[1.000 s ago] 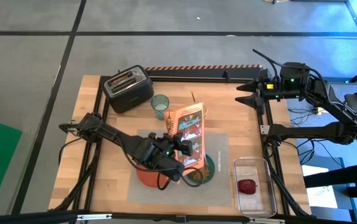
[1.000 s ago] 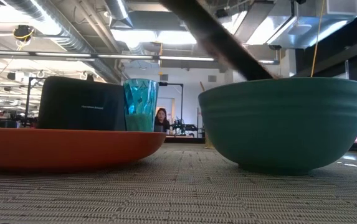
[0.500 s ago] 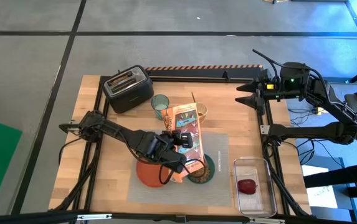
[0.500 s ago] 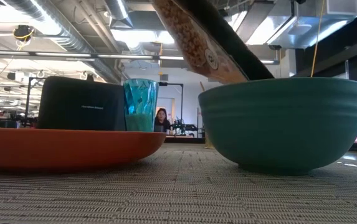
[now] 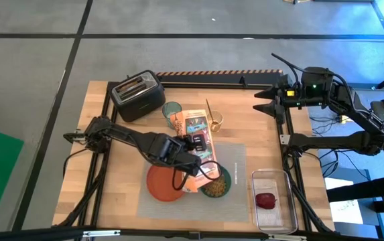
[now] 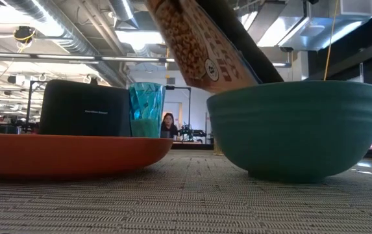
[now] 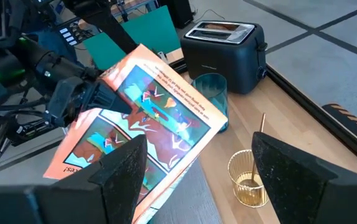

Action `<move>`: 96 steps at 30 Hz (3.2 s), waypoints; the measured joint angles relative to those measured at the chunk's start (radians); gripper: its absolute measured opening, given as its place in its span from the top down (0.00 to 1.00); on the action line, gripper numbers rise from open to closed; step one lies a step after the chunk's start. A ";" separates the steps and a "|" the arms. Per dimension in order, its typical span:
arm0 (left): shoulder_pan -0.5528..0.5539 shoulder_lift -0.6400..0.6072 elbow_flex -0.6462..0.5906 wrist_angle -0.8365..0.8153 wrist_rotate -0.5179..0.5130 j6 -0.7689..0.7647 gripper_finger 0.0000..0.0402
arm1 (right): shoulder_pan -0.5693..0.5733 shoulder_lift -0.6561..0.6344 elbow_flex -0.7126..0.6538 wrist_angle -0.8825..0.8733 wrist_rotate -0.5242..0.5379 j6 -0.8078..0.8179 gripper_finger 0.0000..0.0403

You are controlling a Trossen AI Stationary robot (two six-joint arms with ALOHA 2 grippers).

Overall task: Arrange a breakfast setting
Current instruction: Pour the yellow cereal in the green bowl

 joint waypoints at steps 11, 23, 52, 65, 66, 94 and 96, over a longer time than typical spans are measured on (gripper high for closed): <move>0.026 -0.010 0.000 -0.001 0.072 -0.009 0.97 | 0.000 -0.002 0.000 0.002 0.000 -0.008 0.30; 0.094 -0.126 0.000 0.018 0.210 -0.102 0.97 | 0.000 -0.025 0.000 0.011 0.001 -0.009 0.30; 0.472 -0.375 0.000 0.549 0.920 -0.706 0.97 | 0.000 -0.117 0.000 0.653 -0.165 0.070 0.30; 0.559 -0.298 -0.002 0.870 1.121 -0.980 0.97 | 0.000 -0.059 0.000 0.757 -0.156 0.070 0.30; 0.559 -0.288 -0.002 0.870 1.121 -0.995 0.97 | 0.000 -0.053 0.000 0.762 -0.156 0.070 0.30; 0.583 -0.265 -0.001 0.674 1.041 -1.130 0.89 | 0.000 0.076 0.000 0.703 -0.063 -0.028 0.96; 0.576 -0.265 -0.001 0.676 0.991 -1.132 0.84 | 0.000 0.071 0.000 0.674 -0.026 -0.039 0.98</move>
